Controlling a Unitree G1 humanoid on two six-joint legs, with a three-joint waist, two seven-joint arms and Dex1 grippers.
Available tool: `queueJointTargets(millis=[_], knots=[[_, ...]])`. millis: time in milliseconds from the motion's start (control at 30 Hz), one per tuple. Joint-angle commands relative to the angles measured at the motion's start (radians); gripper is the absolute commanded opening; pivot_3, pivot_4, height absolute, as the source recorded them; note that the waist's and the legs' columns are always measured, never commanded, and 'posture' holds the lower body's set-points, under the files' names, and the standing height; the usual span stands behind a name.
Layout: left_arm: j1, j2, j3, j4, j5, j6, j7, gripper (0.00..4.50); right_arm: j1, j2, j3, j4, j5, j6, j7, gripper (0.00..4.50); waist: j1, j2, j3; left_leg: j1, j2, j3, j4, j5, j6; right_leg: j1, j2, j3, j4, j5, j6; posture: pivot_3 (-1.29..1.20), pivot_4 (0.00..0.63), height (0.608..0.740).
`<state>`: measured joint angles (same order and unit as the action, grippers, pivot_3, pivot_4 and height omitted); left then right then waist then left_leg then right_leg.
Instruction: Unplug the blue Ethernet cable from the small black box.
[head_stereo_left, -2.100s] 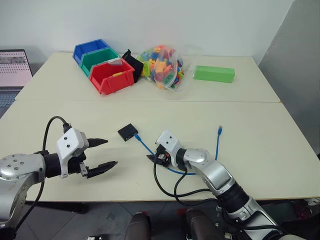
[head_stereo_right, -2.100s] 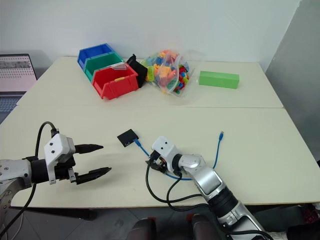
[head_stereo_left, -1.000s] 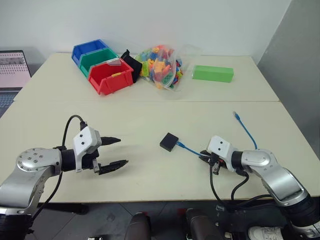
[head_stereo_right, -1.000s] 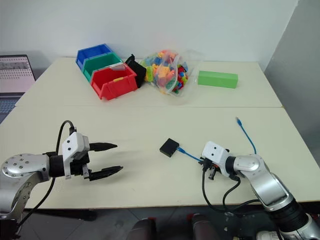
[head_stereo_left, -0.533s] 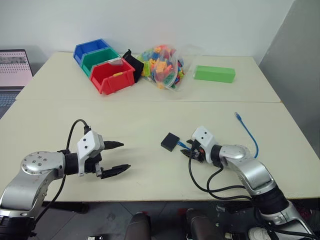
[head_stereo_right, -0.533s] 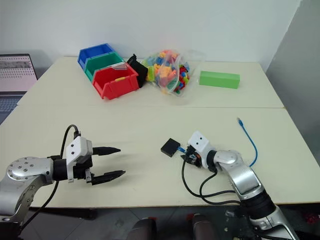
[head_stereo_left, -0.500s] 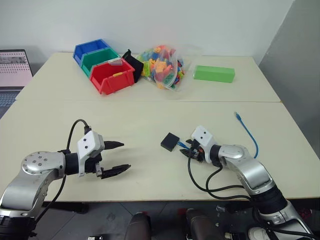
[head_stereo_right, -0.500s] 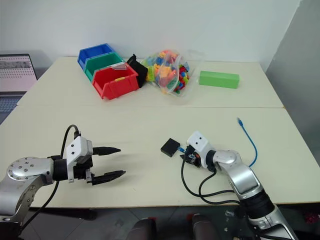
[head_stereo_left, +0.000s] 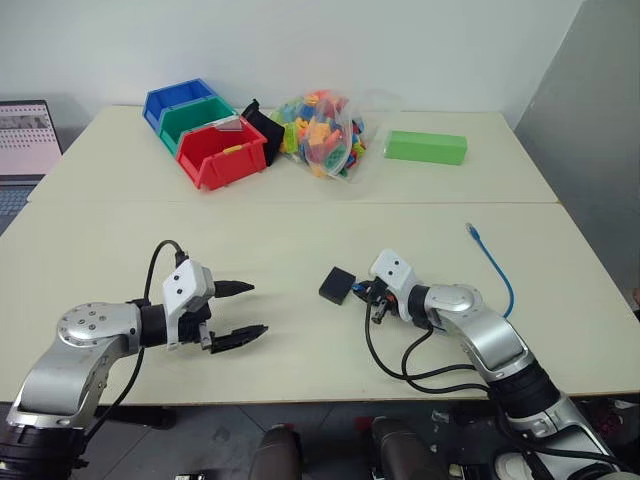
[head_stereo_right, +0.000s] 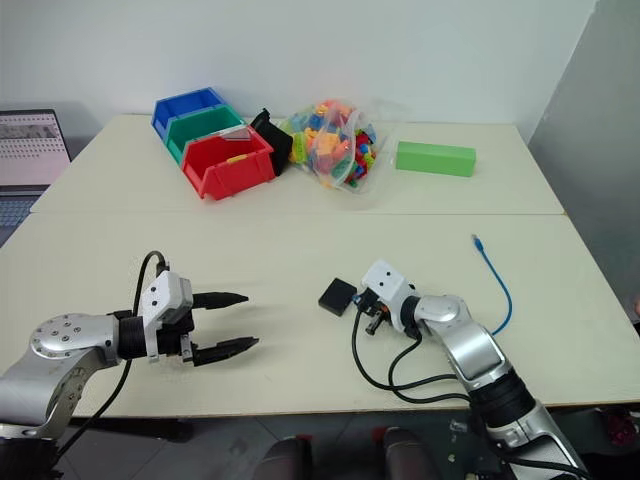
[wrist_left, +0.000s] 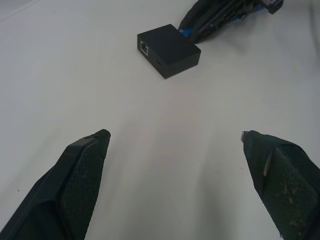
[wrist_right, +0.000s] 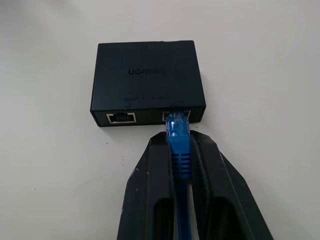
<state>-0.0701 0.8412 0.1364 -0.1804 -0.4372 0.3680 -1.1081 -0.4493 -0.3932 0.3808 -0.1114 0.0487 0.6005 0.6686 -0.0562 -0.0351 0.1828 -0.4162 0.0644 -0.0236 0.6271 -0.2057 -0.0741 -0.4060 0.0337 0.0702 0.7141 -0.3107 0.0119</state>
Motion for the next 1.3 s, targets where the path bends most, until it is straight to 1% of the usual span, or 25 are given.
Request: queueJointTargets(millis=[33,200,267,333,500,733,800,833,867,900,933,1067,1200,1300], knots=[[-0.047,-0.023,0.002,0.004,-0.051,0.055,0.01,4.5,-0.035,-0.055,0.027,-0.049,-0.065,-0.121,0.035,0.17,0.0,0.0,0.0,0.0,0.0,0.0,0.0,0.0,0.0,0.0,0.0,0.0,0.0,0.0,0.0,0.0,0.15,0.74],[-0.137,-0.064,0.036,0.01,-0.227,0.282,0.032,4.5,-0.105,-0.129,0.064,-0.077,-0.188,-0.52,0.06,0.17,0.001,0.001,0.001,-0.001,0.0,0.0,0.0,0.0,0.0,0.0,0.0,-0.001,0.0,0.0,0.0,0.0,0.15,0.74],[-0.169,-0.076,0.039,0.007,-0.28,0.354,0.046,4.5,-0.129,-0.14,0.07,-0.064,-0.211,-0.634,0.068,0.17,-0.001,0.0,0.0,0.0,0.0,0.0,0.0,0.0,0.0,0.0,0.0,-0.003,0.0,0.0,0.0,0.0,0.15,0.74],[-0.196,-0.089,0.041,0.003,-0.32,0.409,0.067,4.5,-0.145,-0.141,0.069,-0.053,-0.22,-0.708,0.073,0.17,-0.001,0.0,0.0,0.0,0.0,0.0,0.0,0.0,0.0,0.0,0.001,-0.003,0.0,0.0,0.0,0.0,0.15,0.74],[-0.244,-0.128,0.039,-0.039,-0.417,0.519,0.121,4.5,-0.17,-0.136,0.066,-0.054,-0.245,-0.836,0.093,0.17,0.003,0.0,0.0,-0.001,0.0,0.0,0.001,0.0,0.0,0.0,0.0,-0.002,0.0,0.0,0.0,0.0,0.15,0.74],[-0.261,-0.149,0.026,-0.067,-0.448,0.558,0.168,4.5,-0.176,-0.12,0.054,-0.054,-0.255,-0.867,0.109,0.17,0.003,0.0,0.0,0.0,0.0,-0.001,0.001,0.0,0.0,0.001,0.0,-0.001,0.0,0.002,-0.003,0.0,0.15,0.74],[-0.266,-0.154,0.027,-0.067,-0.455,0.563,0.174,4.13,-0.176,-0.113,0.05,-0.052,-0.255,-0.863,0.109,0.17,0.004,0.0,0.0,0.0,0.0,-0.001,0.001,0.0,0.0,0.001,0.0,-0.001,0.0,0.002,-0.003,0.0,0.15,0.74],[-0.269,-0.156,0.032,-0.066,-0.464,0.568,0.175,4.02,-0.176,-0.111,0.049,-0.051,-0.256,-0.863,0.11,0.17,0.004,0.0,0.0,0.0,0.0,-0.001,0.001,0.0,0.0,0.001,0.0,-0.001,0.0,0.002,-0.004,0.0,0.15,0.74],[-0.27,-0.157,0.035,-0.066,-0.469,0.571,0.173,3.7,-0.175,-0.109,0.047,-0.05,-0.256,-0.862,0.111,0.17,0.004,0.0,0.0,0.0,0.0,-0.001,0.001,0.0,0.0,0.001,0.0,-0.001,0.0,0.002,-0.004,0.0,0.15,0.74],[-0.268,-0.154,0.038,-0.067,-0.473,0.573,0.169,3.51,-0.175,-0.107,0.045,-0.048,-0.257,-0.862,0.112,0.17,0.004,0.0,0.0,0.0,0.0,-0.001,0.001,0.0,0.0,0.001,0.0,-0.001,0.0,0.002,-0.004,0.0,0.15,0.74],[-0.266,-0.151,0.041,-0.066,-0.479,0.576,0.166,3.22,-0.175,-0.106,0.044,-0.045,-0.259,-0.865,0.112,0.17,0.004,0.0,0.0,0.0,0.0,-0.001,0.001,0.0,0.0,0.001,0.0,-0.001,0.0,0.002,-0.004,0.0,0.15,0.74],[-0.252,-0.135,0.043,-0.064,-0.492,0.581,0.151,2.35,-0.176,-0.101,0.04,-0.038,-0.265,-0.869,0.108,0.17,0.005,0.0,0.0,0.0,0.0,-0.001,0.001,0.0,0.0,0.001,0.0,-0.001,0.0,0.002,-0.004,0.0,0.15,0.74],[-0.246,-0.131,0.044,-0.065,-0.497,0.584,0.14,1.35,-0.178,-0.097,0.037,-0.033,-0.268,-0.878,0.102,0.17,0.005,0.0,0.0,0.0,0.0,-0.001,0.001,0.0,0.0,0.001,0.0,-0.001,0.0,0.002,-0.004,0.0,0.15,0.74],[-0.243,-0.127,0.043,-0.059,-0.495,0.579,0.135,0.79,-0.177,-0.096,0.033,-0.034,-0.271,-0.885,0.098,0.17,0.006,0.0,0.0,0.0,0.0,-0.001,0.001,0.0,0.0,0.001,0.0,-0.001,0.0,0.002,-0.004,0.0,0.15,0.74]])
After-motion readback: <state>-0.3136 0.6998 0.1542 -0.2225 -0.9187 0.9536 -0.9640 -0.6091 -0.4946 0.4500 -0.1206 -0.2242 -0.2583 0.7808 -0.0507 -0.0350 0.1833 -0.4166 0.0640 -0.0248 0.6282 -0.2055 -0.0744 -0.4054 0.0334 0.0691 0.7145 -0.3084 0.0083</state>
